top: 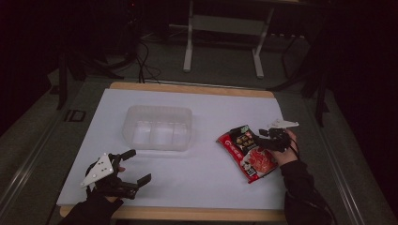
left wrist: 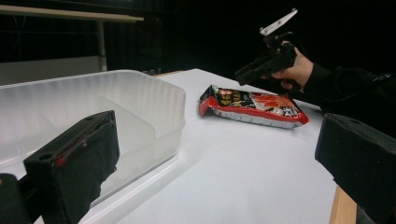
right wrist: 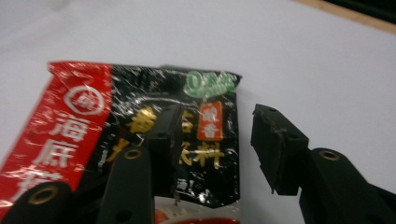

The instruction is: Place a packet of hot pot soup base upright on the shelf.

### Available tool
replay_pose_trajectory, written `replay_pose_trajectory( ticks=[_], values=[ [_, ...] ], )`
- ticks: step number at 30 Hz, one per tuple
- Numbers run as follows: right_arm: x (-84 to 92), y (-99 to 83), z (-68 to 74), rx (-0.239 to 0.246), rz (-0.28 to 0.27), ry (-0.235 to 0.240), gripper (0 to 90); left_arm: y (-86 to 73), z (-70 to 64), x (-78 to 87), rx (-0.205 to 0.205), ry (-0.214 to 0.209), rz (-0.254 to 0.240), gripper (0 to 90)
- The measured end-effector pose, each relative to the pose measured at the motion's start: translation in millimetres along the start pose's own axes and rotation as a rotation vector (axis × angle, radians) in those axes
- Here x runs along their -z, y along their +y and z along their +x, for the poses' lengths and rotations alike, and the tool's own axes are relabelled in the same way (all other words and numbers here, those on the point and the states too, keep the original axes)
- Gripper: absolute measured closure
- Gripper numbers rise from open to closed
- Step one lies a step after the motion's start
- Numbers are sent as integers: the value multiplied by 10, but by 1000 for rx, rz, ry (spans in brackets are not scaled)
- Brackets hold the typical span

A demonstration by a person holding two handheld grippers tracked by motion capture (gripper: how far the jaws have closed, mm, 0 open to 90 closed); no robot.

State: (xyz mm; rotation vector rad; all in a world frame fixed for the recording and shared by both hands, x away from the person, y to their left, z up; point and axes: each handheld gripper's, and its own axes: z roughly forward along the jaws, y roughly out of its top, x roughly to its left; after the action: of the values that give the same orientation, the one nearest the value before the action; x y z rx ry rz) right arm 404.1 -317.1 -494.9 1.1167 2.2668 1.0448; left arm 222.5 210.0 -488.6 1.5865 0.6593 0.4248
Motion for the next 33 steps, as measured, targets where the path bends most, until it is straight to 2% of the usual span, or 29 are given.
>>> replay_pose_trajectory(
  ticks=[7,12,15,16,17,18,20,26,29,31,33],
  values=[
    [-162,-49,-68,1,68,0,626,-5,-3,-8,-4,-2,6,0],
    [-232,-68,-107,-25,103,17,651,-8,-2,-8,-3,-4,9,0],
    [-255,-61,-105,-32,127,2,633,-10,-4,-11,-3,-6,12,0],
    [-263,-60,-117,-53,132,3,622,-10,-5,-12,-4,-7,13,0],
    [-263,-60,-117,-53,132,3,622,-10,-5,-12,-4,-7,13,0],
    [-282,-52,-146,-81,155,7,599,-12,-8,-17,-4,-9,14,0],
    [-296,-46,-151,-90,164,9,586,-13,-12,-20,-4,-12,17,0],
    [-325,-49,-150,-106,160,63,575,-13,-11,-24,-5,-12,18,0],
    [-353,-35,-178,-152,191,83,552,-17,-9,-35,-3,-13,21,0],
    [-368,-26,-182,-156,206,92,550,-18,-18,-43,-5,-16,25,0],
    [-372,-21,-157,-144,211,78,578,-21,-22,-50,-12,-18,30,0]
  ],
)
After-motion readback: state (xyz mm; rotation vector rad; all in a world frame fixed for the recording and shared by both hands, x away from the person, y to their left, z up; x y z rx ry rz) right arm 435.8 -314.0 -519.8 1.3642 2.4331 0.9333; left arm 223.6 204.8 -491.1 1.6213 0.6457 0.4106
